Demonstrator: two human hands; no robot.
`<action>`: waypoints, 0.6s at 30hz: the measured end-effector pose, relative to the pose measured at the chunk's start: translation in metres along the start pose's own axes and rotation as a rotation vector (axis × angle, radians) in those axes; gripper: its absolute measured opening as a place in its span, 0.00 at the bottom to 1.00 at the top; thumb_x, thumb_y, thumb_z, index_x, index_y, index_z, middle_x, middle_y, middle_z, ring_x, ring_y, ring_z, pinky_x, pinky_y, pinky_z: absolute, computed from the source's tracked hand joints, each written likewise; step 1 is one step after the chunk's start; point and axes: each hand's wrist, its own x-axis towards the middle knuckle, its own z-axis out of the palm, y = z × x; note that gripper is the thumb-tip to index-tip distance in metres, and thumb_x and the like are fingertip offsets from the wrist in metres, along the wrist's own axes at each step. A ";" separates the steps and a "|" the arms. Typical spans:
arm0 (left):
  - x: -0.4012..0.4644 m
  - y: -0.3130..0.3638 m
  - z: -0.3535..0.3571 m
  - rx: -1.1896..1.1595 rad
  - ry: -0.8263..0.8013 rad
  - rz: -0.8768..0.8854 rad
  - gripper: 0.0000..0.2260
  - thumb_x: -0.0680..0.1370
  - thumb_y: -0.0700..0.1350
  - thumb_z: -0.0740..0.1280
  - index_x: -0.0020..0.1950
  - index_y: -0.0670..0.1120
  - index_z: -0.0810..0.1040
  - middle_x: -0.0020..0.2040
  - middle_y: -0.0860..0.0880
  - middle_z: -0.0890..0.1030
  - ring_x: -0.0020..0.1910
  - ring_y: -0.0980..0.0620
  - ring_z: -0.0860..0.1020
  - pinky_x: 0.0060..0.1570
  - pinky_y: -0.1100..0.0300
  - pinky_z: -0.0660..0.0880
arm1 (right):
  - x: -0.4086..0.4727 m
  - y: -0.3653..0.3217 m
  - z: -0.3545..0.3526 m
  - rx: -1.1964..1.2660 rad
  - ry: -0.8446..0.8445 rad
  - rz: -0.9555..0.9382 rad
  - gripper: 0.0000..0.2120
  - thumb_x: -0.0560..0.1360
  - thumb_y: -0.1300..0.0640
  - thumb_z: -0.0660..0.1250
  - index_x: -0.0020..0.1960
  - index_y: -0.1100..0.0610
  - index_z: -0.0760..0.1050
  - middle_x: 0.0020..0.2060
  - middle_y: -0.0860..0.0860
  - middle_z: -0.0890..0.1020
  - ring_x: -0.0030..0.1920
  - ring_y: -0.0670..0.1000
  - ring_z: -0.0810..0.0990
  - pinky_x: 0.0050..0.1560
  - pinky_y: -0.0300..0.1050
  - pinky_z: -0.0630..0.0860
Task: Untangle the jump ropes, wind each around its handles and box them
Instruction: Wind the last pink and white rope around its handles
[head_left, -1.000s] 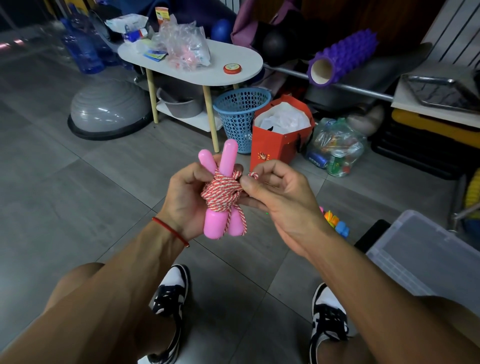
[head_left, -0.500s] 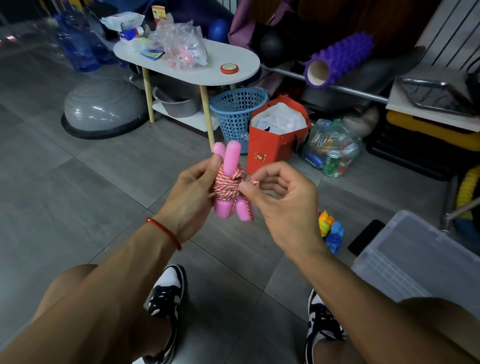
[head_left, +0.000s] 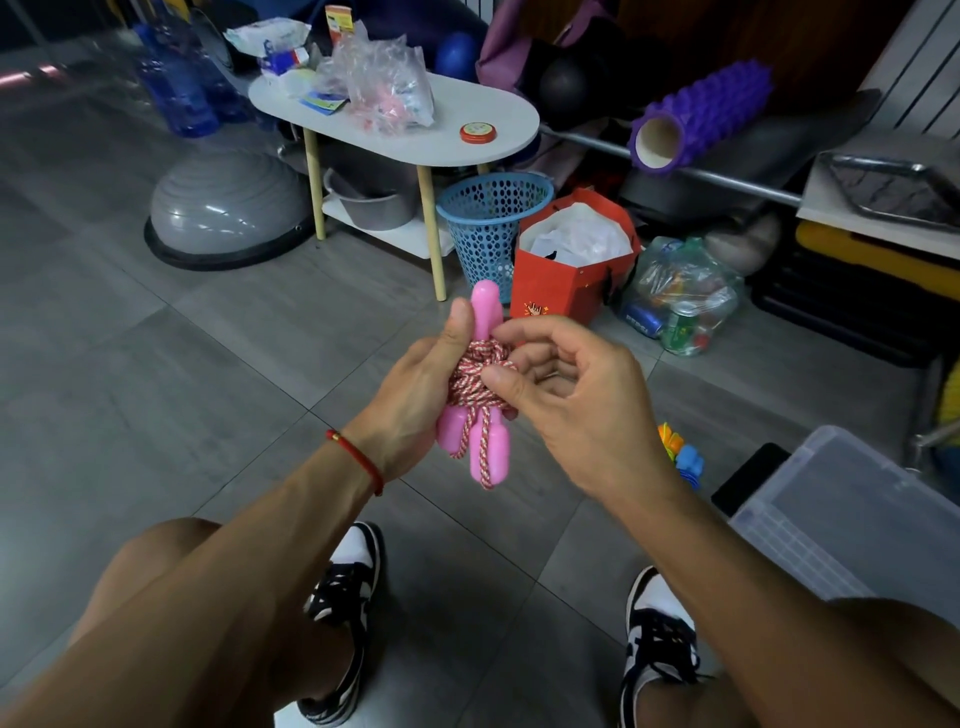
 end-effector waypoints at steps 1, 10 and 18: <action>0.000 0.000 -0.001 0.023 0.001 0.009 0.21 0.76 0.67 0.56 0.48 0.60 0.86 0.47 0.56 0.86 0.52 0.55 0.84 0.58 0.54 0.79 | 0.000 0.000 -0.001 -0.023 -0.007 -0.012 0.13 0.72 0.61 0.77 0.56 0.56 0.82 0.37 0.47 0.82 0.39 0.46 0.80 0.45 0.51 0.83; -0.001 -0.008 -0.015 -0.084 -0.245 0.006 0.24 0.79 0.45 0.65 0.75 0.44 0.66 0.61 0.36 0.78 0.53 0.41 0.81 0.55 0.45 0.77 | 0.005 0.007 -0.012 0.061 -0.012 0.060 0.07 0.72 0.61 0.77 0.50 0.58 0.84 0.37 0.56 0.85 0.36 0.56 0.85 0.38 0.46 0.83; -0.003 -0.001 -0.019 0.022 -0.361 0.041 0.16 0.83 0.41 0.60 0.71 0.41 0.70 0.51 0.47 0.81 0.50 0.50 0.79 0.53 0.54 0.77 | 0.008 0.004 -0.021 0.105 -0.207 0.065 0.09 0.81 0.67 0.63 0.56 0.62 0.82 0.37 0.63 0.84 0.35 0.58 0.84 0.39 0.45 0.83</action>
